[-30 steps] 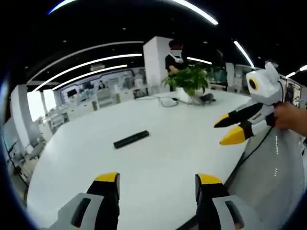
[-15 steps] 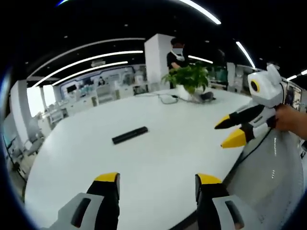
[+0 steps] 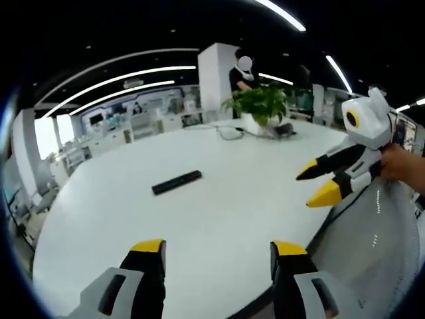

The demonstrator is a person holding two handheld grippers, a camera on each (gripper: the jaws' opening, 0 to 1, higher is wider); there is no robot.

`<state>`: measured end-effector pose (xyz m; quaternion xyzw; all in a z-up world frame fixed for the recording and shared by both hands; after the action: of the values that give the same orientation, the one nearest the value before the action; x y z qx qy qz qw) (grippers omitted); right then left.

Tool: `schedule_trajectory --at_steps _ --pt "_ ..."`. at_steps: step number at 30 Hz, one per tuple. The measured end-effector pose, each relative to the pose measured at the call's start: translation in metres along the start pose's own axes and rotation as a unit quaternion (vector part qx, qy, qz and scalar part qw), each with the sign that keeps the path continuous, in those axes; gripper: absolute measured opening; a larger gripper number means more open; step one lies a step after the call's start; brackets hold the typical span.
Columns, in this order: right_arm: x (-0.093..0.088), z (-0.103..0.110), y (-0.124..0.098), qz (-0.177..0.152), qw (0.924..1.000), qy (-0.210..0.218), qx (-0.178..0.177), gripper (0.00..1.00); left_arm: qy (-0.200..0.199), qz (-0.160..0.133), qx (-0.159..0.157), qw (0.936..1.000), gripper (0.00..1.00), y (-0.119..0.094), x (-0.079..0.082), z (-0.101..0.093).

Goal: Press the specified remote control buttons in sequence, fully releasing each button before pressing the next.

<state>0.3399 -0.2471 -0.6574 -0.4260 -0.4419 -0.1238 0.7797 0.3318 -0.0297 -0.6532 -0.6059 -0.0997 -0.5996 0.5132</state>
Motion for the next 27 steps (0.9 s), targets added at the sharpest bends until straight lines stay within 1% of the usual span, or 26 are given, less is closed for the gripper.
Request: schedule_trajectory --at_steps 3,5,7,9,10,11,13,15,16,17,20,22,23,24,25,27 --pt "0.008 -0.001 -0.004 -0.03 0.9995 0.009 -0.002 0.4 -0.018 -0.02 0.01 0.9996 0.64 -0.002 0.007 0.004" --pt "0.012 -0.003 -0.006 -0.045 0.9989 0.014 0.002 0.4 -0.019 -0.044 0.025 0.9985 0.64 -0.004 0.013 0.009" --pt "0.017 -0.003 -0.006 -0.054 0.9982 0.025 0.01 0.4 -0.03 -0.059 0.038 0.9971 0.62 -0.006 0.018 0.014" --pt "0.022 -0.003 -0.004 -0.06 0.9981 0.013 0.008 0.39 -0.04 -0.076 0.05 0.9951 0.6 -0.008 0.022 0.018" --pt "0.024 -0.004 -0.004 -0.062 0.998 0.01 0.007 0.39 -0.038 -0.085 0.053 0.9942 0.61 -0.01 0.024 0.019" --pt "0.029 -0.004 -0.003 -0.069 0.9976 0.003 0.005 0.39 -0.039 -0.089 0.055 0.9937 0.61 -0.01 0.026 0.02" --pt "0.034 -0.004 0.0 -0.077 0.997 0.003 0.006 0.39 -0.043 -0.099 0.057 0.9926 0.61 -0.01 0.029 0.021" --pt "0.036 -0.003 0.003 -0.079 0.9968 0.001 0.014 0.4 -0.038 -0.106 0.05 0.9924 0.62 -0.007 0.032 0.02" --pt "0.036 -0.003 0.004 -0.077 0.9968 -0.007 0.017 0.4 -0.031 -0.11 0.044 0.9925 0.62 -0.004 0.033 0.019" --pt "0.035 -0.003 0.005 -0.074 0.997 -0.012 0.018 0.4 -0.027 -0.111 0.037 0.9928 0.62 -0.002 0.032 0.018" --pt "0.03 -0.002 0.007 -0.065 0.9975 -0.016 0.026 0.4 -0.026 -0.09 0.03 0.9951 0.62 0.004 0.027 0.017" --pt "0.027 0.0 0.007 -0.057 0.9976 -0.017 0.034 0.4 -0.014 -0.092 0.017 0.9955 0.62 0.006 0.024 0.014" --pt "0.026 0.001 0.008 -0.052 0.9976 -0.02 0.041 0.39 -0.011 -0.087 0.011 0.9961 0.62 0.007 0.023 0.012" --pt "0.025 0.003 0.008 -0.047 0.9972 -0.024 0.054 0.39 -0.012 -0.086 0.003 0.9962 0.62 0.007 0.023 0.011" --pt "0.024 0.004 0.009 -0.044 0.9971 -0.021 0.059 0.39 -0.007 -0.094 -0.008 0.9955 0.62 0.008 0.025 0.008" --pt "0.023 0.006 0.009 -0.043 0.9966 -0.023 0.067 0.39 -0.002 -0.088 -0.011 0.9961 0.62 0.009 0.023 0.007"
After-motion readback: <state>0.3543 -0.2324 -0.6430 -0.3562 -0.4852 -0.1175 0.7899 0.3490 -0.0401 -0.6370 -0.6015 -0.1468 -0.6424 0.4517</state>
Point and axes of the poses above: the point that each gripper's makers call its tool centre point, and the gripper's own axes: y roughly forward along the fingers, z roughly to its left, x roughly out of its top, the point moved 7 cm from there along -y, roughly backward along the fingers, and after that the axes turned 13 degrees about y, right-handed, at the moved point
